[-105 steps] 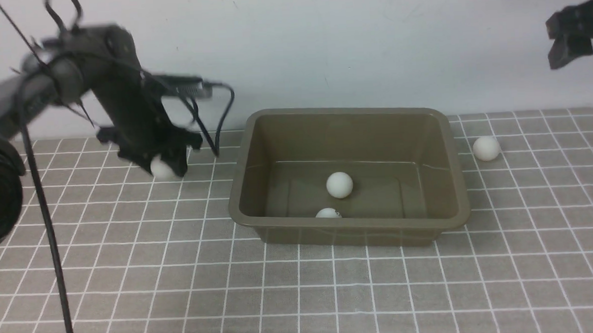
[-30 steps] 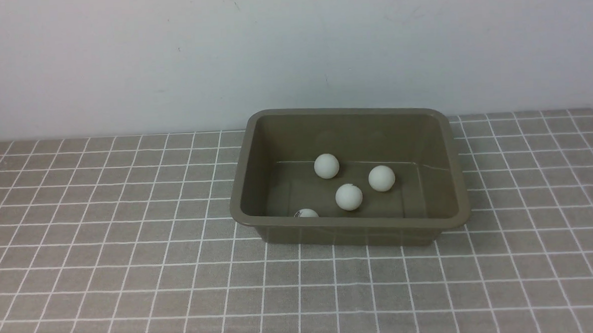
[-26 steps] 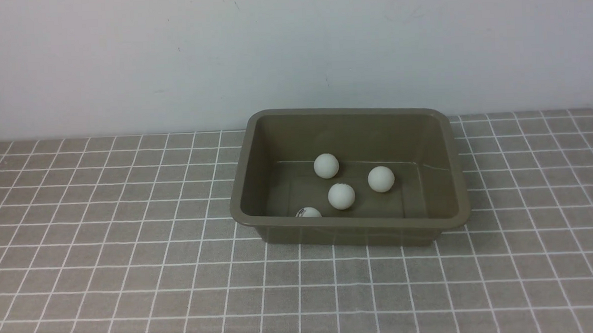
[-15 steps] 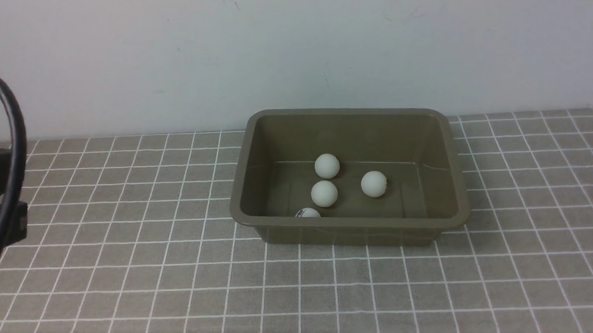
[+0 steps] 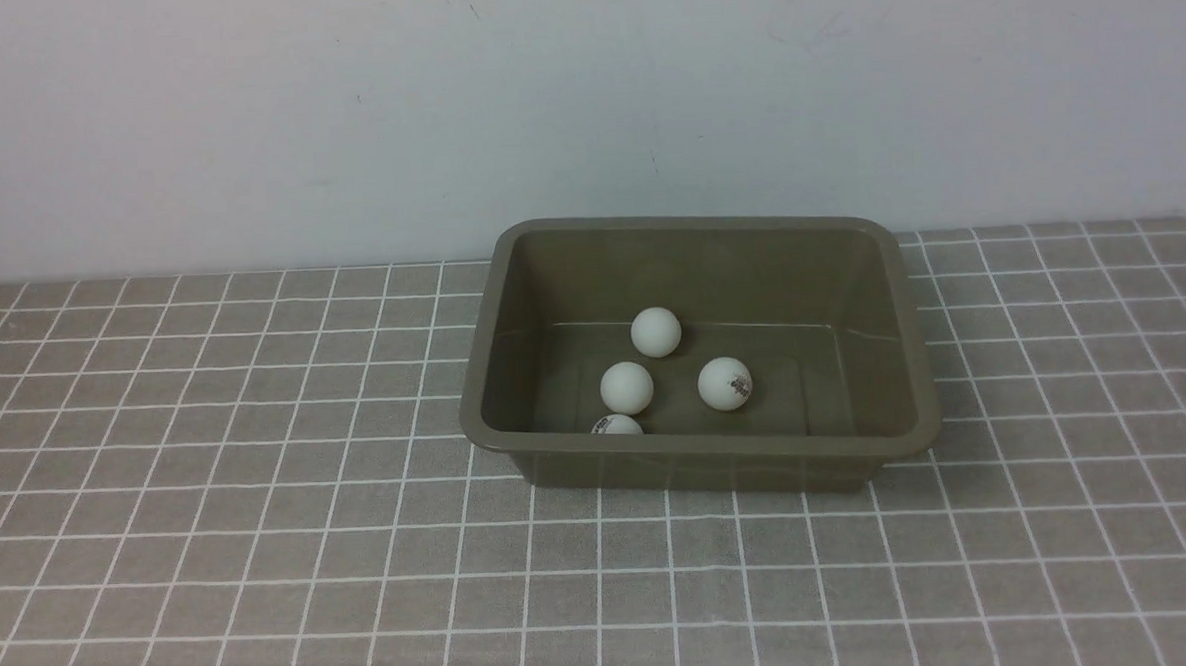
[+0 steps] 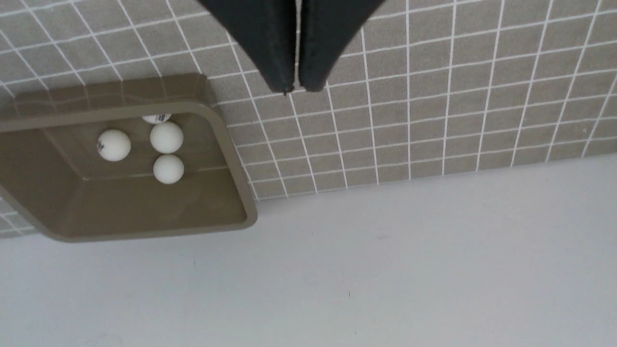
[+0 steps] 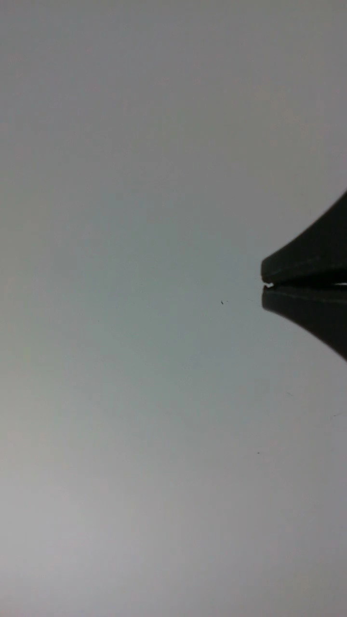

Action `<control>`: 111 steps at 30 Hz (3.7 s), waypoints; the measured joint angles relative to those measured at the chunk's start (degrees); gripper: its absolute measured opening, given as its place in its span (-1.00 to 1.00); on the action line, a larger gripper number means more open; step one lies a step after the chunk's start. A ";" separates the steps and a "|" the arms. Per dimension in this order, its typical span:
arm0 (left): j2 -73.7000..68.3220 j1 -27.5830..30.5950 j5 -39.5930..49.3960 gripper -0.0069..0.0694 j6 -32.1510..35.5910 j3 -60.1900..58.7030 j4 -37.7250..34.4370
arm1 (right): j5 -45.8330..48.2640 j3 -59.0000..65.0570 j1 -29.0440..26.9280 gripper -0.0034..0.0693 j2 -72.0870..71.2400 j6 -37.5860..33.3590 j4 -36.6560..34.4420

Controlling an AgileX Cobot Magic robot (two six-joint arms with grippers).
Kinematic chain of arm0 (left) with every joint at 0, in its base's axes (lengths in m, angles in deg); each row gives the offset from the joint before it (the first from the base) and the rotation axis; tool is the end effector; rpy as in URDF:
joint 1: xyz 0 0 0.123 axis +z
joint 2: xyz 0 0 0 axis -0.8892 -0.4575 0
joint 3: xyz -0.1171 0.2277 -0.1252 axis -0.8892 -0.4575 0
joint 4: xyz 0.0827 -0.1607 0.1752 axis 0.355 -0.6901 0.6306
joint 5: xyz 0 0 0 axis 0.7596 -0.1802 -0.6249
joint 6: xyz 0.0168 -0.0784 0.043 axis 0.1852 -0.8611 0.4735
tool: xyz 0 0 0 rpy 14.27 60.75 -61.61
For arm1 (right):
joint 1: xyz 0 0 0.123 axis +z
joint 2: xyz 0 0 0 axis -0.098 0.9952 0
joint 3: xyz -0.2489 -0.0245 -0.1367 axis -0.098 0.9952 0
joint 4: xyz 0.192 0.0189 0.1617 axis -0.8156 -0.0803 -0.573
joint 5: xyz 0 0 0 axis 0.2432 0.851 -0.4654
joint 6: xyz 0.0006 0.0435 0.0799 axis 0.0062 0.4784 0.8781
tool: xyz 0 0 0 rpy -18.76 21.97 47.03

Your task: Put the table tennis balls into the box on the grey coffee tablecloth.

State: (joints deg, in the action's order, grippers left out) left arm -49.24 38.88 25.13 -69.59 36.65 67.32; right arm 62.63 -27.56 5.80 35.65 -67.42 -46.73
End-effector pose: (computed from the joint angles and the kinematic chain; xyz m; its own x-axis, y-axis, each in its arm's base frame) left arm 0.0420 -0.0029 0.3444 -0.2534 -0.0049 -0.9673 0.2345 0.9698 -0.0663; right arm 0.0150 0.0050 0.3235 0.3142 0.2321 -0.9206 -0.2730 0.9508 0.1466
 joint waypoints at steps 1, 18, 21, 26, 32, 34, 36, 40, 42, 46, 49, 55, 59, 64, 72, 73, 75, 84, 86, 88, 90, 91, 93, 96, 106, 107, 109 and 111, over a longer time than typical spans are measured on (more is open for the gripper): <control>0.91 0.00 -0.07 -0.83 0.00 -0.23 0.05 | 0.00 0.00 0.00 -0.94 0.00 0.00 0.00; 6.28 0.05 -2.25 -0.83 0.53 -2.86 0.41 | 0.00 0.11 0.00 -0.94 0.00 0.00 0.00; 7.39 1.75 -4.94 -0.83 2.91 -7.01 -0.42 | 0.00 0.11 0.00 -0.94 0.00 0.00 0.00; 10.89 11.34 -12.06 -0.83 8.68 -18.41 -5.77 | 0.07 0.17 0.00 -0.94 0.00 0.00 0.00; 15.27 21.47 -21.17 -0.83 16.98 -32.46 -13.19 | 0.07 0.17 0.00 -0.94 0.00 0.00 0.00; 15.94 23.07 -22.54 -0.83 19.73 -36.53 -15.31 | 0.07 0.17 0.00 -0.94 0.00 0.00 0.00; 16.00 23.55 -22.54 -0.83 20.68 -38.09 -16.39 | 0.07 0.17 0.00 -0.94 0.00 0.00 0.00; 16.00 23.67 -20.64 -0.83 21.43 -38.47 -17.04 | 0.08 0.17 0.00 -0.94 0.00 0.00 0.00; 16.00 23.67 -20.59 -0.83 21.56 -38.47 -17.11 | 0.13 0.17 0.00 -0.94 0.00 0.00 0.00; 16.00 23.67 -20.60 -0.83 21.61 -38.47 -17.17 | 0.13 0.17 0.00 -0.94 0.00 0.00 0.00; 16.00 23.67 -20.53 -0.83 21.61 -38.47 -17.21 | 0.13 0.17 0.00 -0.94 0.00 0.00 0.00; 16.00 23.67 -20.53 -0.83 21.61 -38.47 -17.23 | 0.13 0.17 0.00 -0.94 0.00 0.00 0.00; 16.00 23.67 -20.52 -0.83 21.61 -38.47 -17.23 | 0.13 0.17 0.00 -0.94 0.00 0.00 0.00; 16.00 23.67 -20.47 -0.83 21.61 -38.47 -17.23 | 0.13 0.17 0.00 -0.94 0.00 -0.07 0.17; 16.00 23.67 -20.47 -0.83 21.61 -38.47 -17.28 | 12.44 1.30 -2.28 -0.94 0.00 -4.09 9.48; 16.00 23.73 -20.47 -0.83 21.61 -38.47 -17.28 | 13.96 2.06 -3.30 -0.94 0.00 -4.09 10.33; 16.00 23.73 -20.47 -0.83 21.61 -38.47 -17.28 | 16.29 4.32 -5.46 -0.94 0.00 -4.09 11.66; 16.00 23.92 -20.40 -0.83 21.61 -38.47 -17.30 | 16.87 22.09 -10.83 -0.94 0.05 -4.09 12.87; 16.00 23.92 -20.40 -0.83 21.61 -38.47 -17.38 | 16.50 22.14 -10.89 -0.94 0.06 -3.68 12.12; 16.00 23.92 -20.40 -0.83 21.61 -38.47 -17.43 | 16.46 22.14 -10.89 -0.94 0.06 -2.91 12.12; 16.00 23.92 -20.40 -0.83 21.61 -38.47 -17.43 | 16.46 22.14 -10.89 -0.94 0.06 -2.57 11.71; 16.00 23.92 -20.40 -0.83 21.61 -38.47 -17.43 | 16.46 22.14 -10.89 -0.94 0.06 -2.50 11.71; 16.00 23.92 -20.40 -0.83 21.61 -38.47 -17.43 | 16.46 22.14 -10.89 -0.94 0.06 -2.44 11.68; 16.00 23.92 -20.40 -0.83 21.61 -38.47 -17.43 | 16.46 22.14 -10.89 -0.94 0.06 -2.40 11.61; 16.00 23.92 -20.40 -0.83 21.61 -38.47 -17.43 | 16.46 22.14 -10.89 -0.94 0.06 -2.40 11.56; 16.00 23.98 -20.40 -0.83 21.61 -38.47 -17.43 | 16.46 22.14 -10.89 -0.94 0.06 -2.40 11.56; 16.00 23.97 -20.40 -0.83 21.61 -38.47 -17.43 | 16.46 22.14 -10.89 -0.94 0.06 -2.40 11.56; 16.00 23.97 -20.40 -0.83 21.61 -38.47 -17.43 | 16.46 22.14 -10.89 -0.94 0.06 -2.40 11.56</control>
State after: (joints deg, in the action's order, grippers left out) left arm -33.24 62.85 4.73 -47.98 -1.82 49.89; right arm 79.09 -5.42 -5.10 35.71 -69.82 -35.16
